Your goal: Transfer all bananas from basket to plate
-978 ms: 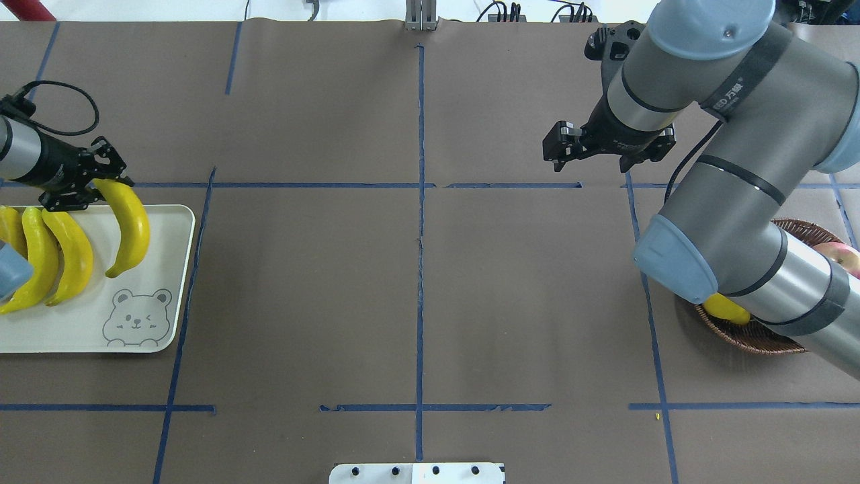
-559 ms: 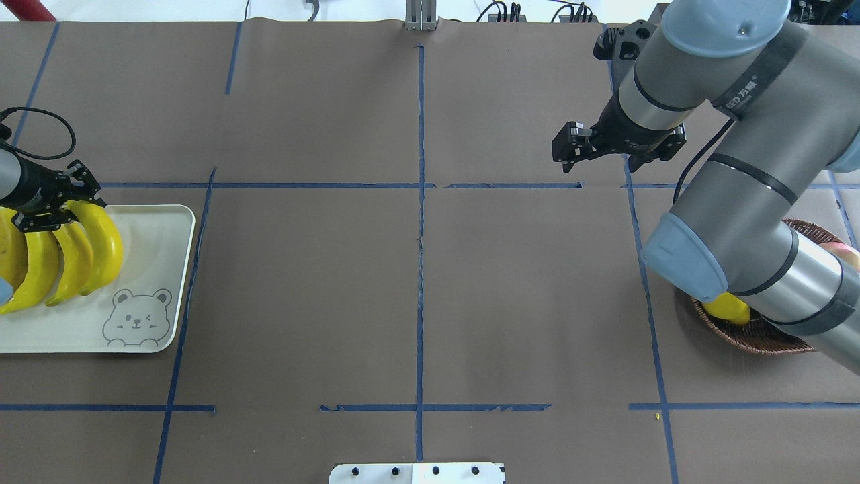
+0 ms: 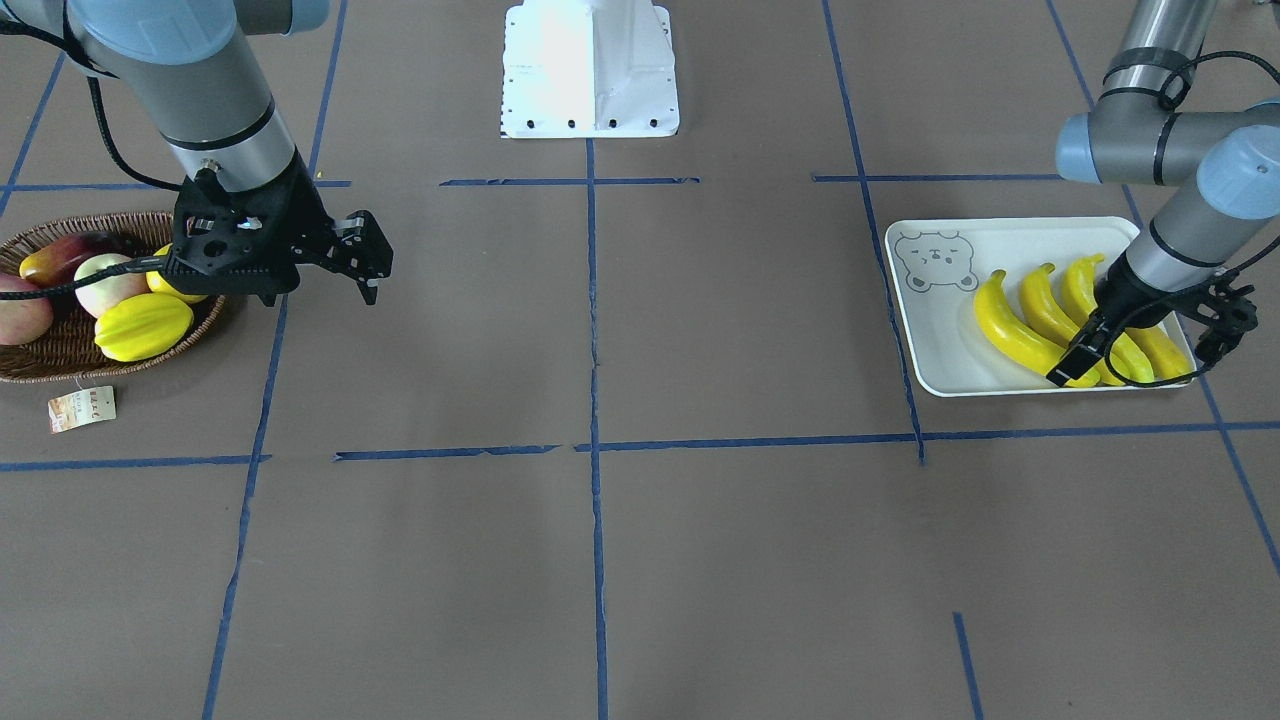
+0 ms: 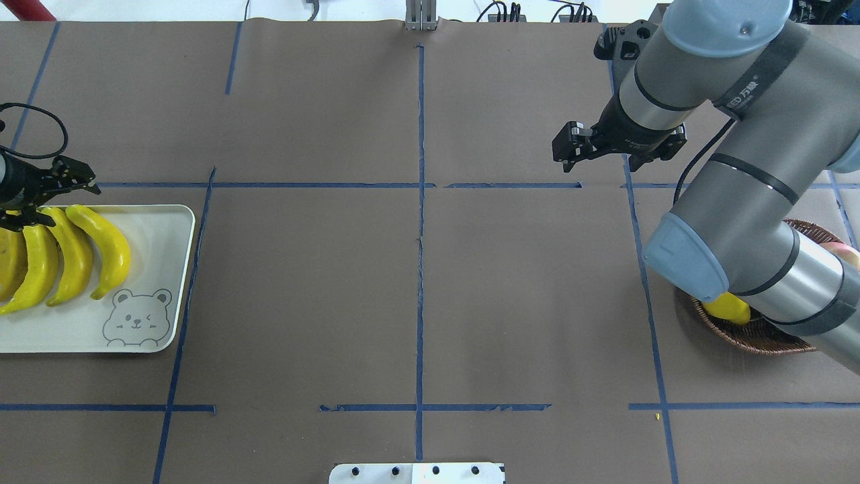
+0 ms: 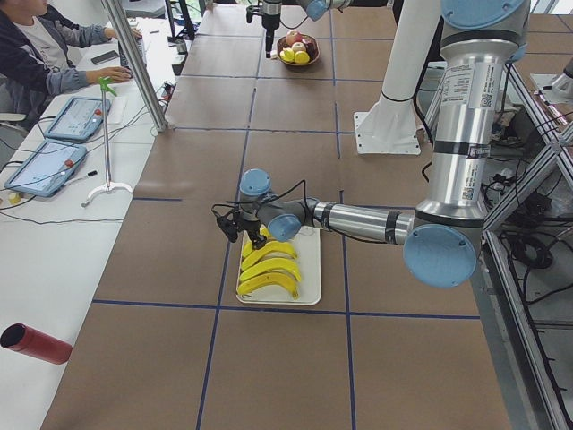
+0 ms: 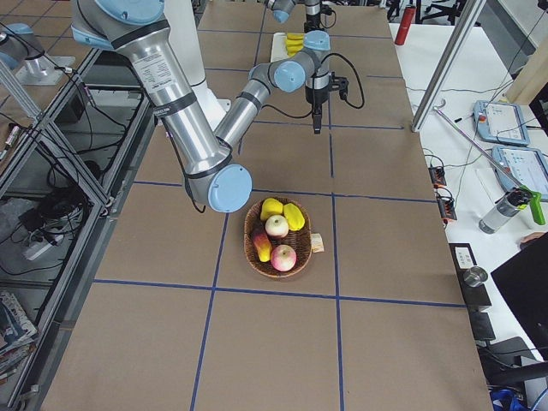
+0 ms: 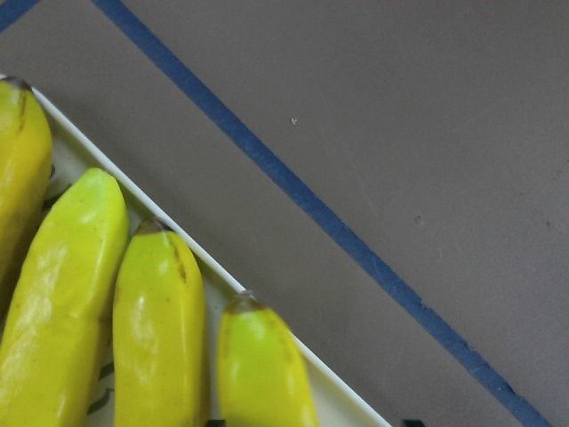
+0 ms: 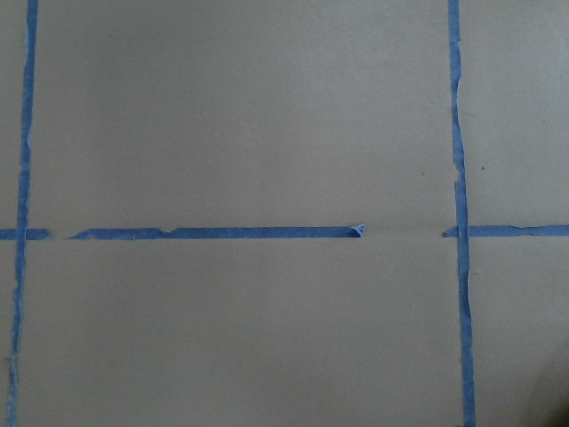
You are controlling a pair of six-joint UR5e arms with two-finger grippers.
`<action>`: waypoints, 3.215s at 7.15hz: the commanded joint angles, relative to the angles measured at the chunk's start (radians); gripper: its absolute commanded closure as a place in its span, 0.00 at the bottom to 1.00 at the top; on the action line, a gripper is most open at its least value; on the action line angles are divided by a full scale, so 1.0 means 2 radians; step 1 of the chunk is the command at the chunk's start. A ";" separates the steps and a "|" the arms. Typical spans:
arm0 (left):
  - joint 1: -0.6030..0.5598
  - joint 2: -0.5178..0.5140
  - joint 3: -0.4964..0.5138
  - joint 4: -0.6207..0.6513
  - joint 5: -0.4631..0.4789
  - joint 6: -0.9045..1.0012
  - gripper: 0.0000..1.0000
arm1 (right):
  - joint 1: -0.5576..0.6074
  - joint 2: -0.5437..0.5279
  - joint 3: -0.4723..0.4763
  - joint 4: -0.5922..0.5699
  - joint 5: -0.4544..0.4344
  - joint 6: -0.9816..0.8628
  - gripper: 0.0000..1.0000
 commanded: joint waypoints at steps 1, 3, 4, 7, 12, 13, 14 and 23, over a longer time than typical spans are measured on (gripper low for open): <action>-0.066 0.009 -0.002 0.012 -0.060 0.128 0.00 | 0.012 -0.009 0.002 -0.001 0.001 -0.012 0.00; -0.133 0.008 -0.009 0.090 -0.082 0.361 0.00 | 0.047 -0.050 0.002 -0.001 0.007 -0.099 0.00; -0.155 0.008 -0.017 0.143 -0.083 0.467 0.00 | 0.073 -0.072 0.003 -0.001 0.017 -0.153 0.00; -0.229 0.003 -0.036 0.334 -0.085 0.778 0.00 | 0.181 -0.161 0.005 0.004 0.095 -0.340 0.00; -0.262 0.013 -0.035 0.391 -0.126 0.801 0.00 | 0.341 -0.309 -0.047 0.009 0.152 -0.644 0.00; -0.263 0.013 -0.036 0.391 -0.126 0.800 0.00 | 0.357 -0.340 -0.069 0.057 0.153 -0.644 0.00; -0.263 0.013 -0.040 0.390 -0.125 0.800 0.00 | 0.371 -0.354 -0.098 0.110 0.159 -0.634 0.01; -0.269 0.057 -0.053 0.362 -0.119 0.799 0.00 | 0.371 -0.349 -0.100 0.138 0.161 -0.521 0.00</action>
